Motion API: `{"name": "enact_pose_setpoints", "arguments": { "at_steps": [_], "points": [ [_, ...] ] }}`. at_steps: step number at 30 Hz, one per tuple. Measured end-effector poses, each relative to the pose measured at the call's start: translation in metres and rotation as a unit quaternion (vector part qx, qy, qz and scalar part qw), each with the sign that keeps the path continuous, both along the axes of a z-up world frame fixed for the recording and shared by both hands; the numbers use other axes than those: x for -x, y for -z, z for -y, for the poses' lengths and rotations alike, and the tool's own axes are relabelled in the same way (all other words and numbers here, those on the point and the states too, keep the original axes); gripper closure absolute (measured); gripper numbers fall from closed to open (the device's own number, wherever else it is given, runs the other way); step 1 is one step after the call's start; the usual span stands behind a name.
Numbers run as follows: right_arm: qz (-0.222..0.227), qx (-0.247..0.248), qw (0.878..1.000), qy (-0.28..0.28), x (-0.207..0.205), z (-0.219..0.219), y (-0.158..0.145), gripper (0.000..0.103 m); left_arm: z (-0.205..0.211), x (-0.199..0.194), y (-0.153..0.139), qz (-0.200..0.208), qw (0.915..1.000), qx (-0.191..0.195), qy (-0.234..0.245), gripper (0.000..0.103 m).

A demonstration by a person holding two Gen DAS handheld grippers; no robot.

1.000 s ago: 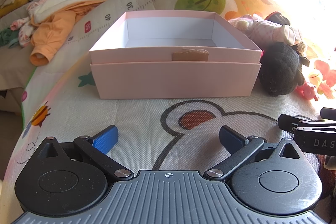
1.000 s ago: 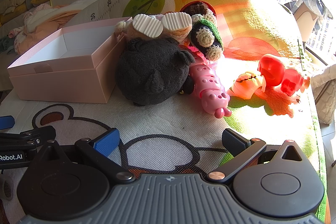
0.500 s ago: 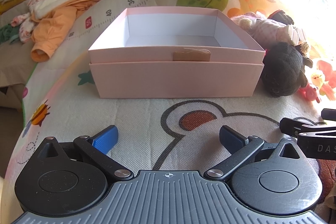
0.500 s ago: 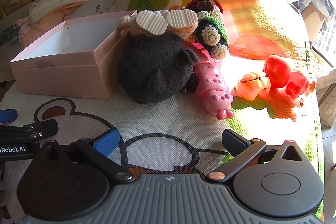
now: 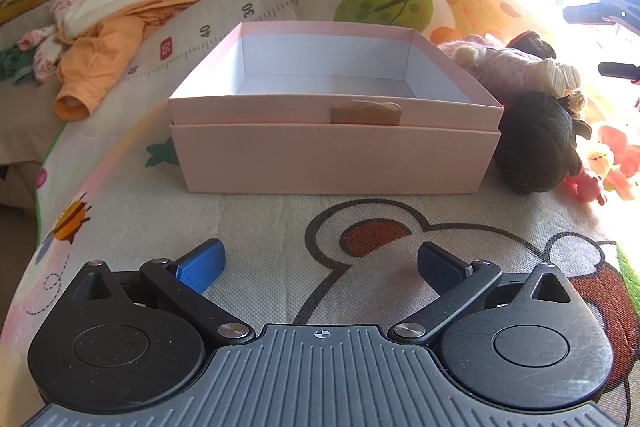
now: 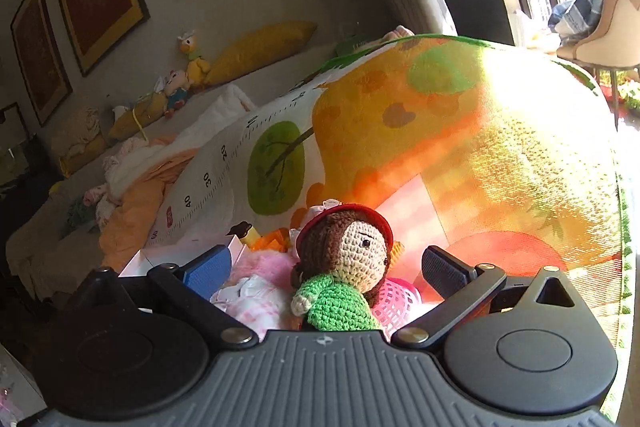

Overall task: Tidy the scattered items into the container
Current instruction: 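Reach the right gripper down and grasp the crocheted doll's head, then lift the crocheted doll with the right gripper and carry it toward the pink box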

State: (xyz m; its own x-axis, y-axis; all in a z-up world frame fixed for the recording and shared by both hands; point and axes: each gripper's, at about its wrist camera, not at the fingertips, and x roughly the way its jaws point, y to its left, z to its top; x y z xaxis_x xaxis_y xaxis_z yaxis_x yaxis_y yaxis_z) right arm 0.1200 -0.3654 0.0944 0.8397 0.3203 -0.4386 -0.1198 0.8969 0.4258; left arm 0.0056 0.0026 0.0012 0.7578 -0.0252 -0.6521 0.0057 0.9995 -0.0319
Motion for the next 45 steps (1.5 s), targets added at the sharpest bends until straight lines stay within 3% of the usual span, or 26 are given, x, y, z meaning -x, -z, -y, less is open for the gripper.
{"name": "enact_pose_setpoints", "arguments": {
  "at_steps": [2, 4, 6, 8, 10, 13, 18, 22, 28, 30, 32, 35, 38, 42, 45],
  "points": [
    [-0.029, -0.047, 0.998, -0.008, -0.03, 0.01, 0.017, 0.001, -0.001, 0.0, 0.0, 0.0, 1.0, 0.0, 0.001, 0.0],
    [-0.056, -0.058, 0.996, -0.026, -0.053, 0.007, 0.032, 0.001, -0.001, 0.001, 0.0, 0.001, 1.0, 0.002, 0.001, 0.0],
    [-0.083, -0.07, 0.993, -0.048, -0.069, 0.002, 0.044, 0.011, -0.004, 0.002, -0.001, 0.003, 1.0, 0.009, 0.004, 0.0],
    [-0.096, -0.059, 0.992, -0.051, -0.072, -0.004, 0.047, 0.033, -0.006, 0.004, -0.003, 0.009, 0.9996, 0.021, 0.014, 0.0],
    [-0.095, -0.057, 0.993, -0.051, -0.059, -0.007, 0.039, 0.034, -0.007, 0.009, -0.006, 0.019, 0.9983, 0.035, 0.042, 0.0],
    [-0.071, -0.056, 0.994, -0.063, -0.025, -0.004, 0.015, 0.035, 0.001, 0.021, -0.015, 0.046, 0.9958, 0.022, 0.076, 0.0],
    [-0.059, -0.042, 0.995, -0.067, 0.051, -0.003, -0.017, 0.035, 0.011, 0.039, -0.028, 0.058, 0.9904, 0.031, 0.122, 0.0],
    [-0.086, -0.068, 0.989, -0.095, 0.095, -0.015, -0.017, 0.035, 0.02, 0.057, -0.031, 0.051, 0.9861, 0.035, 0.154, 0.005],
    [-0.188, -0.073, 0.975, -0.094, 0.125, -0.061, 0.022, 0.033, 0.02, 0.09, -0.038, 0.041, 0.977, 0.04, 0.206, 0.007],
    [-0.19, -0.058, 0.976, -0.094, 0.128, -0.077, 0.031, 0.032, 0.021, 0.095, -0.039, 0.035, 0.9756, 0.038, 0.214, 0.007],
    [-0.182, -0.074, 0.974, -0.108, 0.13, -0.083, 0.033, 0.023, 0.023, 0.1, -0.041, 0.03, 0.9745, 0.035, 0.22, 0.007],
    [-0.141, -0.082, 0.98, -0.112, 0.14, -0.082, 0.02, 0.015, 0.03, 0.104, -0.045, 0.034, 0.973, 0.028, 0.227, 0.007],
    [-0.102, -0.034, 0.99, -0.086, 0.155, -0.074, 0.006, 0.012, 0.043, 0.099, -0.042, 0.027, 0.9725, 0.02, 0.23, 0.007],
    [-0.085, 0.032, 0.995, -0.049, 0.169, -0.065, 0.005, 0.012, 0.061, 0.081, -0.029, 0.001, 0.9758, 0.017, 0.218, 0.007],
    [-0.079, 0.061, 0.994, -0.037, 0.173, -0.059, 0.011, 0.012, 0.062, 0.068, -0.026, -0.007, 0.9806, 0.033, 0.193, 0.016]
  ]
}}
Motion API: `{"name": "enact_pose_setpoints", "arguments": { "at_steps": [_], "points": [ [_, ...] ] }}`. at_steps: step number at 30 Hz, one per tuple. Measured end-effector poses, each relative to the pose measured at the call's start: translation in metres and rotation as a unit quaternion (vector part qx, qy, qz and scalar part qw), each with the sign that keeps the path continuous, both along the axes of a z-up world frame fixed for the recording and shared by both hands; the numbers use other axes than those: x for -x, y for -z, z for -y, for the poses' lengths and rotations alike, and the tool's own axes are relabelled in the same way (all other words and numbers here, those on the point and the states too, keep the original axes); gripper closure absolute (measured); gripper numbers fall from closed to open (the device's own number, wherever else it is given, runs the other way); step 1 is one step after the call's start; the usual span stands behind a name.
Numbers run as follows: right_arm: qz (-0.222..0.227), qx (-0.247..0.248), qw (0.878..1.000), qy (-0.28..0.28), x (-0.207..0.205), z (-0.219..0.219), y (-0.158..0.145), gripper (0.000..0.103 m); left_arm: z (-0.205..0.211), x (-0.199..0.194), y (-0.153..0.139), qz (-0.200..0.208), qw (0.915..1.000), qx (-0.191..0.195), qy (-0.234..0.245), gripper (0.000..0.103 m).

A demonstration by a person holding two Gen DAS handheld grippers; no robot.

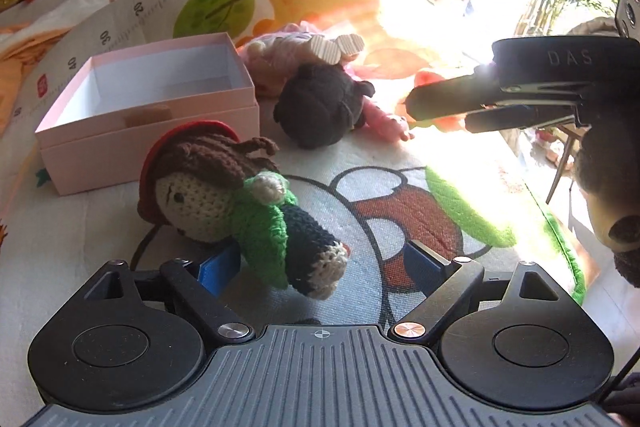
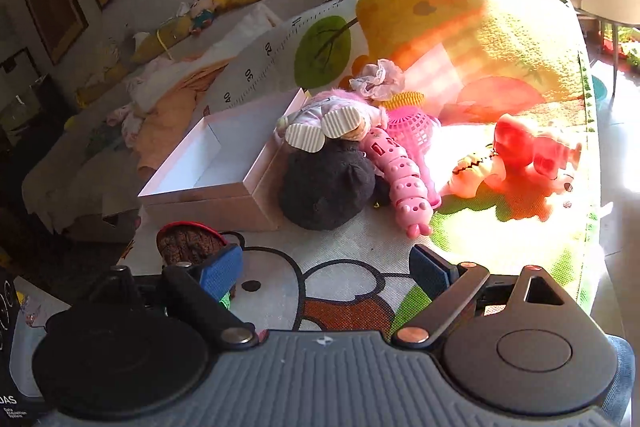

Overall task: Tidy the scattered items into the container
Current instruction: 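Lift the crocheted doll with the right gripper and carry it toward the pink box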

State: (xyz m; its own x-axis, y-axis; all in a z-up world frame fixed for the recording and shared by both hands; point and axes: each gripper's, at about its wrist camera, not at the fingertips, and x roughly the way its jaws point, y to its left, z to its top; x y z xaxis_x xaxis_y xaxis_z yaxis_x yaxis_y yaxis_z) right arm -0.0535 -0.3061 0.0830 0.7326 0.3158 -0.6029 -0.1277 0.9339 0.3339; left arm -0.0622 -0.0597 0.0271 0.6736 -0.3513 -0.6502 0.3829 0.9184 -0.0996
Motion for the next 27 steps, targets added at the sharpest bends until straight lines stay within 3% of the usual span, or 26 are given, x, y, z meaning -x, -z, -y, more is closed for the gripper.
{"name": "enact_pose_setpoints", "arguments": {
  "at_steps": [1, 6, 18, 19, 22, 27],
  "points": [
    [0.002, 0.008, 1.0, 0.001, 0.001, 0.001, 0.002, 0.012, 0.0, 0.0, -0.002, 0.002, 1.0, 0.002, -0.005, 0.02],
    [-0.003, 0.011, 1.0, 0.003, -0.004, 0.004, 0.009, 0.012, 0.005, 0.005, -0.008, 0.015, 0.9998, -0.001, 0.012, 0.019],
    [-0.009, 0.023, 0.999, 0.023, -0.008, 0.012, 0.016, 0.012, 0.023, -0.016, 0.001, -0.024, 0.9997, -0.001, 0.002, 0.01],
    [-0.006, 0.025, 0.999, 0.02, -0.01, 0.011, 0.015, 0.012, 0.027, -0.019, 0.004, -0.025, 0.9997, -0.009, 0.0, 0.012],
    [-0.001, 0.026, 1.0, -0.002, -0.016, 0.001, 0.01, 0.012, 0.028, -0.026, 0.012, -0.027, 0.9991, -0.031, -0.005, 0.031],
    [-0.006, 0.017, 0.998, -0.056, -0.034, -0.028, 0.007, 0.012, 0.012, -0.012, 0.005, -0.005, 0.9975, -0.065, 0.028, 0.034]
  ]
}}
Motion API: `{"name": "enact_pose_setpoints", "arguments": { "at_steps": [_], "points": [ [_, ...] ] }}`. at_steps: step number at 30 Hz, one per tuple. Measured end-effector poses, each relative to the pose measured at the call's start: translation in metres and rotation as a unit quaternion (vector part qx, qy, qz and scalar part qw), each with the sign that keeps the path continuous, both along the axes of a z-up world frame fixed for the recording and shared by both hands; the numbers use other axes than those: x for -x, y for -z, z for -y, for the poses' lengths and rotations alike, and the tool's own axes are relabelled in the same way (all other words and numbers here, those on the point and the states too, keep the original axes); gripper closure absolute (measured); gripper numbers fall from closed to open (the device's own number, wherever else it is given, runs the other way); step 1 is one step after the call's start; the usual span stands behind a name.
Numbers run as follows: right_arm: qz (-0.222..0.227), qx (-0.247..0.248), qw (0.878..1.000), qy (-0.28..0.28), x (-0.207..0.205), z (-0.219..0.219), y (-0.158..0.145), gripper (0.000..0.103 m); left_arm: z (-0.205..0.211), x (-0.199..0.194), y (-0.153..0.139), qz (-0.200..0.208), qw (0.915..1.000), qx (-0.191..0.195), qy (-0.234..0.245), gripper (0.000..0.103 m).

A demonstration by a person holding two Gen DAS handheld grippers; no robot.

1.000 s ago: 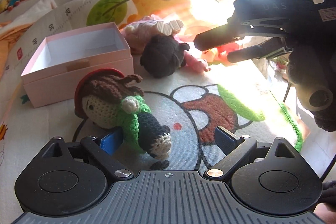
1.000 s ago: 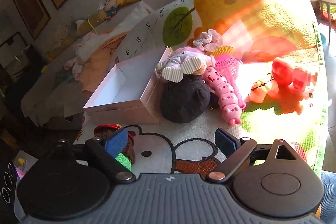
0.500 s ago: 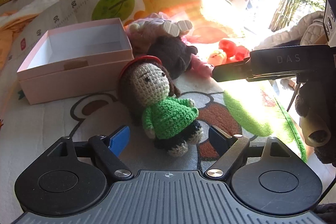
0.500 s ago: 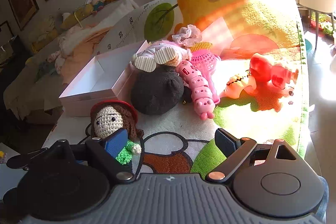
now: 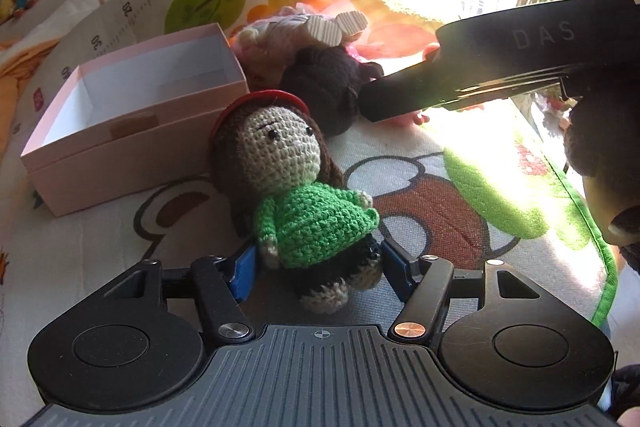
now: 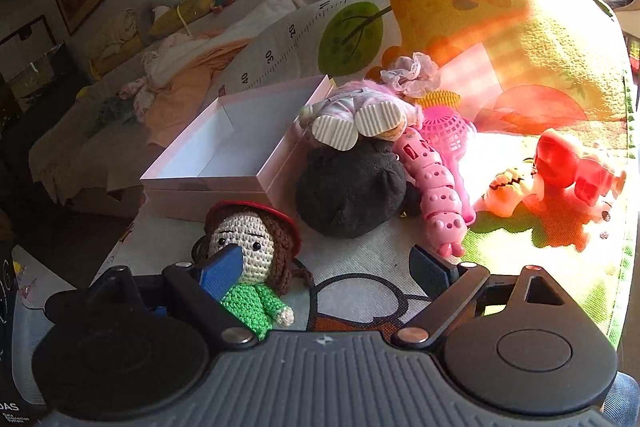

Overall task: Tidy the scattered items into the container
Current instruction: 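Lift the crocheted doll with the right gripper and carry it toward the pink box, then lower the crocheted doll into the pink box and open the right gripper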

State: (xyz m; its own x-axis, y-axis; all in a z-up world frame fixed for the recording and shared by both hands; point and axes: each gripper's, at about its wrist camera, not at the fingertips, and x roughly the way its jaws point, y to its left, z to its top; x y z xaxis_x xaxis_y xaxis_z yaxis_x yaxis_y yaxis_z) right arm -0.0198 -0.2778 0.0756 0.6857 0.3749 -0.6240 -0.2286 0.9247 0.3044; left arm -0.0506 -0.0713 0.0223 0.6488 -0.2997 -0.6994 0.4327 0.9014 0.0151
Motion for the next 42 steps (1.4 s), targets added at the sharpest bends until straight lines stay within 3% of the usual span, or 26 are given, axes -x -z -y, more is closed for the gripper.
{"name": "enact_pose_setpoints", "arguments": {
  "at_steps": [6, 13, 18, 23, 32, 36, 40, 42],
  "points": [
    [-0.017, 0.006, 0.998, -0.061, -0.022, -0.046, 0.008, 0.012, -0.03, 0.021, -0.001, -0.018, 0.9992, -0.03, 0.019, 0.033],
    [-0.047, -0.038, 0.99, -0.125, -0.04, -0.081, 0.016, 0.012, -0.043, 0.019, 0.003, -0.053, 0.9983, 0.019, -0.014, 0.024],
    [-0.043, -0.019, 0.985, -0.166, -0.032, -0.1, 0.018, 0.012, -0.04, 0.018, 0.004, -0.052, 0.9981, 0.023, -0.021, 0.022],
    [-0.035, 0.014, 0.983, -0.179, -0.024, -0.108, 0.013, 0.026, -0.04, 0.021, 0.001, -0.049, 0.9983, 0.025, -0.018, 0.027],
    [-0.03, 0.021, 0.98, -0.195, -0.036, -0.118, 0.012, 0.023, -0.037, 0.017, 0.002, -0.047, 0.9983, 0.025, -0.024, 0.024],
    [-0.039, 0.024, 0.978, -0.205, -0.04, -0.12, 0.015, 0.026, -0.036, 0.014, 0.003, -0.041, 0.9985, 0.025, -0.026, 0.025],
    [-0.046, 0.016, 0.978, -0.203, -0.038, -0.108, 0.003, 0.029, -0.036, 0.019, -0.002, -0.03, 0.999, 0.032, -0.005, 0.03],
    [-0.035, 0.012, 0.979, -0.202, -0.037, -0.101, -0.013, 0.03, -0.036, 0.023, -0.014, -0.004, 0.9994, 0.03, 0.014, 0.031]
  ]
}}
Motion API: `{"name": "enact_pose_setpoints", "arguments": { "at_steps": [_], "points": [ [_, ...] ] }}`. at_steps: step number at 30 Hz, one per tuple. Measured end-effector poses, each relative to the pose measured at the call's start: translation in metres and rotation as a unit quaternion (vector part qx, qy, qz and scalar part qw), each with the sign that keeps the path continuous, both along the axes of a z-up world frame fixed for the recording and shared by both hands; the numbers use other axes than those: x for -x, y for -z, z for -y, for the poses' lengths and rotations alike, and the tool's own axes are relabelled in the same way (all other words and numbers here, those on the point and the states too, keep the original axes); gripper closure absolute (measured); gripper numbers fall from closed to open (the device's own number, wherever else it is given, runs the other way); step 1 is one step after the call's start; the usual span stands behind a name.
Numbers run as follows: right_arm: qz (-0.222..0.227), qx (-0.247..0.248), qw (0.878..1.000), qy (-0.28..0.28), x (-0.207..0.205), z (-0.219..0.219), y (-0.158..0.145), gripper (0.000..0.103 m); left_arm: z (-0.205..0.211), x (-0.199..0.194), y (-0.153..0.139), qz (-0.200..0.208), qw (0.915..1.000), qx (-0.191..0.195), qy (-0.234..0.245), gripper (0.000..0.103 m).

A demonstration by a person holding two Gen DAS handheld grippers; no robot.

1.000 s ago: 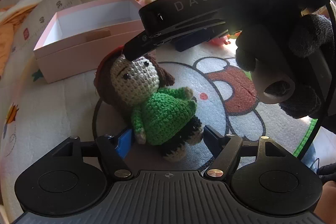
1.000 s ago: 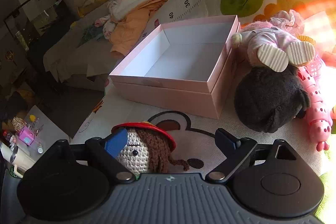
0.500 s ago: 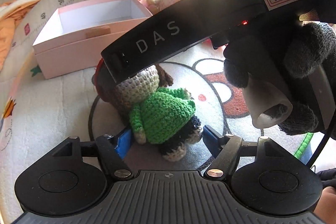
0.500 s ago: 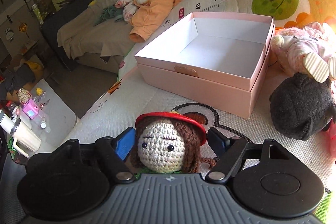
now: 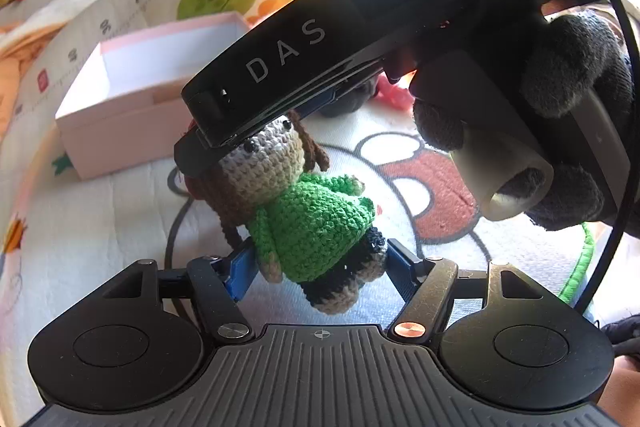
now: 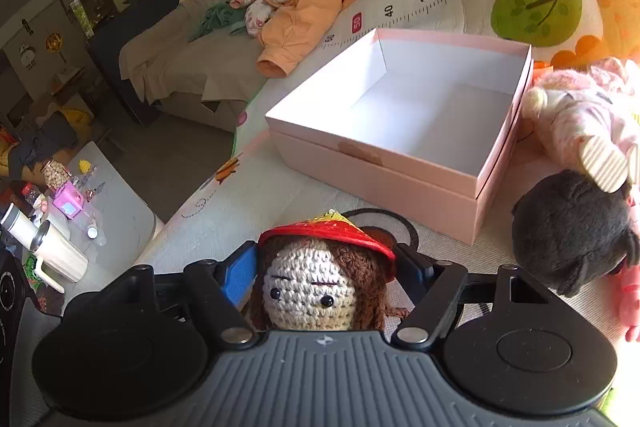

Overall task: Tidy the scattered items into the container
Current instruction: 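Lower the crocheted doll into the pink box and open the right gripper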

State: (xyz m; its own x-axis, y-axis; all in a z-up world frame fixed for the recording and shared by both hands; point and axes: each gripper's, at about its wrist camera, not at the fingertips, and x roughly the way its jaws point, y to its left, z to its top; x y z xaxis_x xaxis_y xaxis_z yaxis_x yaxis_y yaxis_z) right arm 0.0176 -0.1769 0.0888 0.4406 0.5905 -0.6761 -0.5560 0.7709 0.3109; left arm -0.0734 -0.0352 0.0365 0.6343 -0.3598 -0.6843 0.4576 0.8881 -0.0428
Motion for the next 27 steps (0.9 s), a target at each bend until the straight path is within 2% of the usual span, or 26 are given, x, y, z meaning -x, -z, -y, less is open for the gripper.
{"name": "enact_pose_setpoints", "arguments": {
  "at_steps": [3, 6, 9, 12, 13, 15, 16, 17, 18, 21, 23, 24, 26, 27],
  "points": [
    [0.036, -0.012, 0.999, 0.002, -0.009, 0.007, -0.035, 0.03, -0.002, -0.006, -0.023, 0.048, 0.9988, -0.002, 0.011, 0.031],
    [0.071, -0.026, 0.997, 0.007, -0.039, 0.012, -0.067, 0.029, -0.006, -0.036, -0.051, 0.098, 0.9951, -0.002, 0.014, 0.03],
    [0.091, -0.024, 0.995, 0.033, -0.085, 0.01, -0.083, 0.029, -0.011, -0.077, -0.064, 0.116, 0.9932, -0.01, 0.008, 0.032],
    [0.086, -0.011, 0.995, 0.048, -0.135, 0.006, -0.077, 0.032, -0.019, -0.122, -0.06, 0.095, 0.9954, -0.015, -0.001, 0.034],
    [0.077, -0.004, 0.995, 0.055, -0.15, 0.005, -0.069, 0.033, -0.026, -0.14, -0.054, 0.073, 0.9973, -0.008, -0.001, 0.036],
    [0.049, 0.019, 0.996, 0.065, -0.174, 0.003, -0.049, 0.04, -0.032, -0.161, -0.043, 0.035, 0.9994, 0.006, -0.001, 0.041],
    [0.034, 0.034, 0.997, 0.067, -0.181, 0.003, -0.038, 0.046, -0.04, -0.174, -0.038, 0.021, 0.9997, 0.012, 0.002, 0.048],
    [0.022, 0.045, 0.997, 0.065, -0.185, 0.005, -0.028, 0.053, -0.042, -0.177, -0.035, 0.011, 0.9998, 0.015, 0.007, 0.048],
    [0.009, 0.052, 0.997, 0.064, -0.186, 0.006, -0.019, 0.053, -0.043, -0.181, -0.031, 0.005, 0.9997, 0.019, 0.012, 0.048],
    [0.003, 0.062, 0.997, 0.051, -0.181, 0.012, -0.01, 0.056, -0.04, -0.184, -0.024, -0.01, 0.999, 0.032, 0.029, 0.046],
    [0.018, 0.064, 0.996, 0.053, -0.178, 0.014, -0.017, 0.048, -0.039, -0.182, -0.022, -0.009, 0.9987, 0.035, 0.035, 0.044],
    [0.036, 0.066, 0.996, 0.054, -0.177, 0.013, -0.022, 0.047, -0.038, -0.179, -0.022, -0.007, 0.9987, 0.035, 0.035, 0.041],
    [0.061, 0.075, 0.994, 0.05, -0.181, 0.004, -0.028, 0.047, -0.033, -0.183, -0.017, -0.002, 0.9991, 0.035, 0.021, 0.028],
    [0.063, 0.079, 0.994, 0.047, -0.186, -0.002, -0.028, 0.047, -0.033, -0.185, -0.016, -0.001, 0.9994, 0.033, 0.012, 0.026]
  ]
}}
